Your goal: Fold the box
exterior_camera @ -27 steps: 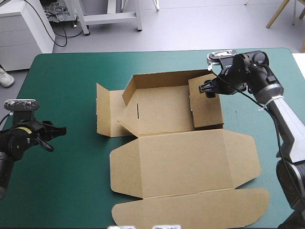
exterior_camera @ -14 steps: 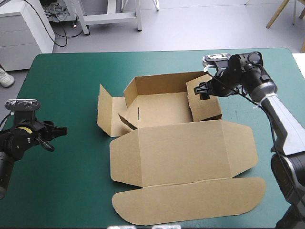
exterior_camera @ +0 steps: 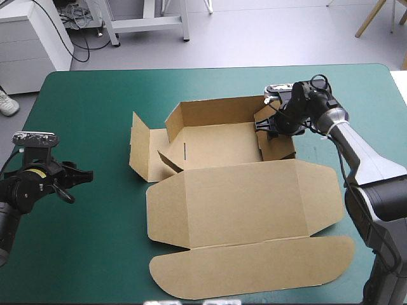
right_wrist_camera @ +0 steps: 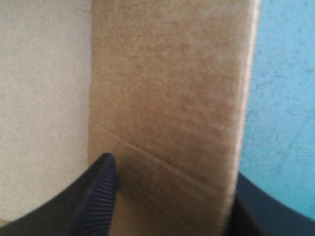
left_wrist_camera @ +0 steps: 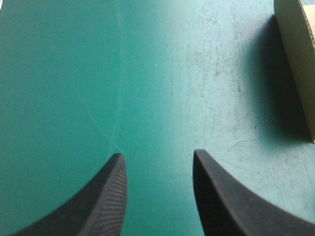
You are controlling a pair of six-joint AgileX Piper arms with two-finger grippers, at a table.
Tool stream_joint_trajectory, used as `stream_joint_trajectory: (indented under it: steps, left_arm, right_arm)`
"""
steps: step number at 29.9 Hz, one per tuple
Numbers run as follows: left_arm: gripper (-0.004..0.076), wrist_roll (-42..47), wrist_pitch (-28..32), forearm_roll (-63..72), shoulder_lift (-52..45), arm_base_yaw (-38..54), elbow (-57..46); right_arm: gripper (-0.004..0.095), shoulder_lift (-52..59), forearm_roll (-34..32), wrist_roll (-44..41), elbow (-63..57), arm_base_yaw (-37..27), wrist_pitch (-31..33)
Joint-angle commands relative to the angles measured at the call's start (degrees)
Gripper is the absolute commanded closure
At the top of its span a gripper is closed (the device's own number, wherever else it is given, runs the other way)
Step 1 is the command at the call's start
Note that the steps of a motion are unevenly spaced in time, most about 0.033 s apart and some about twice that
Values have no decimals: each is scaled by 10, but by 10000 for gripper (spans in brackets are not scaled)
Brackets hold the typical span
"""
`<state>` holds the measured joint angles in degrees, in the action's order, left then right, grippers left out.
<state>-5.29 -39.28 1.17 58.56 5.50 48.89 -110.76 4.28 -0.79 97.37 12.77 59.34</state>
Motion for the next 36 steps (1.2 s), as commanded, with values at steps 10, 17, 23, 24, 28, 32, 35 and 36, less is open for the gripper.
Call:
stream_joint_trajectory:
  steps: [10,17,23,24,28,32,35,36]
  left_arm:
    - [414,-8,29,9,-11,-3,15]
    - [414,-9,17,6,-11,-3,15]
    - [414,-42,7,6,2,-3,15]
    - [414,-47,7,6,7,-3,15]
    - [414,-47,17,-4,24,-3,15]
    - [414,-46,43,4,32,-3,15]
    - [414,-49,61,11,36,-3,15]
    - [414,-49,65,14,37,-3,15]
  right_arm:
    - [918,31,25,4,19,-4,40]
    - [918,71,12,0,29,-7,2]
    - [921,118,95,40,66,-68,9]
    - [922,127,126,54,67,-85,9]
    - [922,153,235,104,67,-151,20]
    - [922,173,331,149,67,-202,38]
    - [922,181,393,180,66,-220,72]
    - [922,183,396,188,66,-220,86]
